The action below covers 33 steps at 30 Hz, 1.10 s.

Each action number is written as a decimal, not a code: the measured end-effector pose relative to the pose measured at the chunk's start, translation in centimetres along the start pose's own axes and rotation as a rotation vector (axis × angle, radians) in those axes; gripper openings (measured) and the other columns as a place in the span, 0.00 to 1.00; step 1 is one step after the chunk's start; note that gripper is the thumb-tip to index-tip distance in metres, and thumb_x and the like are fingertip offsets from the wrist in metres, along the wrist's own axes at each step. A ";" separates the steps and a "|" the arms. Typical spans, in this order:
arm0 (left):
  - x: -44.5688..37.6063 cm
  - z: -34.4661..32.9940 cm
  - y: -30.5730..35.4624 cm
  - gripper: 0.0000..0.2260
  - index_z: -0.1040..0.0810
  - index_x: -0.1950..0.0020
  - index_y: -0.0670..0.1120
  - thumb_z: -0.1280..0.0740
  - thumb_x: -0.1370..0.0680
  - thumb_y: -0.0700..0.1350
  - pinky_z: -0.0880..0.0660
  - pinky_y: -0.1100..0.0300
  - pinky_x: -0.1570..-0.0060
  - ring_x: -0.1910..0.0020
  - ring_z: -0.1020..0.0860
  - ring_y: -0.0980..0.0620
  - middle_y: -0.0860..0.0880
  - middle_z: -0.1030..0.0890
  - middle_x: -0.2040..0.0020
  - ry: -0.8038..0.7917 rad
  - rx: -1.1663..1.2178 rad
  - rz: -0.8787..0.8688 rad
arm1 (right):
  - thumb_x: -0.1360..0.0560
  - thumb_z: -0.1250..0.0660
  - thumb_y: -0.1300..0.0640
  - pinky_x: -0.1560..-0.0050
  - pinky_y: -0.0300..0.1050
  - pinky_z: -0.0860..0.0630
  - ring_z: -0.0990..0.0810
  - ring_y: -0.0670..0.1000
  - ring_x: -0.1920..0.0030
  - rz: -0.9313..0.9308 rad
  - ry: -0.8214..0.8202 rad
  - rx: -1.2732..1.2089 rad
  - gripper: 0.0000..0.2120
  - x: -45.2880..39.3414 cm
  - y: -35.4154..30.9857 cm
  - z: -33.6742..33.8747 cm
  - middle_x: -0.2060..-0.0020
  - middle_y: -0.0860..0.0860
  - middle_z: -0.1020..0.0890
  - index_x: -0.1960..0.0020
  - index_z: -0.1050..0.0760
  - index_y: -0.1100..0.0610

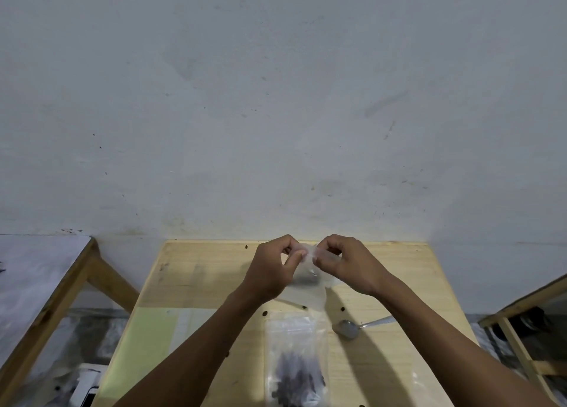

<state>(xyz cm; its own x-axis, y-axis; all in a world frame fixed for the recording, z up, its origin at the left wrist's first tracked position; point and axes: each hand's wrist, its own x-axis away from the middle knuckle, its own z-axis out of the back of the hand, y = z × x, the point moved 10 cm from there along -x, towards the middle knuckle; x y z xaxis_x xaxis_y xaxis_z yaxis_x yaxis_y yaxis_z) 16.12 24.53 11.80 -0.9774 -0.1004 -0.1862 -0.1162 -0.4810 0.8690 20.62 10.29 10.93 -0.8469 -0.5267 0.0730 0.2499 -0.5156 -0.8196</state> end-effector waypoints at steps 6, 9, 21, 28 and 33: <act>0.0 -0.2 0.1 0.08 0.23 0.61 0.52 0.29 0.24 0.42 0.31 0.70 0.61 0.64 0.25 0.60 0.55 0.21 0.65 -0.061 -0.007 0.020 | 0.26 0.30 0.57 0.61 0.45 0.31 0.28 0.46 0.64 0.051 0.030 -0.019 0.07 0.1 -0.4 0.1 0.63 0.53 0.20 0.60 0.24 0.58; 0.1 0.0 0.0 0.08 0.23 0.62 0.50 0.28 0.24 0.42 0.31 0.70 0.61 0.65 0.26 0.61 0.55 0.22 0.66 -0.034 0.010 0.032 | 0.25 0.29 0.55 0.60 0.44 0.30 0.25 0.48 0.62 0.036 0.033 -0.004 0.07 -0.2 -0.1 -0.1 0.62 0.50 0.19 0.60 0.23 0.56; 0.7 2.4 -2.2 0.10 0.25 0.64 0.51 0.29 0.24 0.43 0.29 0.69 0.59 0.61 0.21 0.58 0.55 0.19 0.64 0.013 -0.002 0.165 | 0.26 0.29 0.49 0.58 0.54 0.24 0.22 0.52 0.62 0.060 0.011 0.075 0.12 0.8 0.3 1.2 0.66 0.47 0.21 0.62 0.28 0.52; 1.6 2.7 -3.6 0.09 0.24 0.60 0.41 0.32 0.22 0.43 0.26 0.59 0.54 0.59 0.20 0.54 0.50 0.15 0.61 0.070 0.160 0.294 | 0.22 0.32 0.52 0.56 0.50 0.23 0.22 0.50 0.60 -0.041 0.067 -0.226 0.06 1.3 1.2 0.2 0.62 0.47 0.21 0.55 0.24 0.53; 2.3 2.7 -3.8 0.08 0.23 0.60 0.40 0.32 0.22 0.41 0.28 0.58 0.56 0.63 0.22 0.55 0.46 0.15 0.62 0.117 0.285 0.321 | 0.25 0.28 0.50 0.55 0.43 0.27 0.22 0.48 0.58 -0.179 -0.048 -0.431 0.09 2.2 2.7 -3.6 0.61 0.47 0.20 0.54 0.20 0.56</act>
<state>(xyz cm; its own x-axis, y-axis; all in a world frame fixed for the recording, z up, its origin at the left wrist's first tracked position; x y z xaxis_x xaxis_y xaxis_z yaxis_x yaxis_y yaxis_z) 13.87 28.46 9.28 -0.9472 -0.3113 0.0776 0.1301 -0.1516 0.9799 17.73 10.15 6.81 -0.8338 -0.4910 0.2522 -0.1243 -0.2781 -0.9525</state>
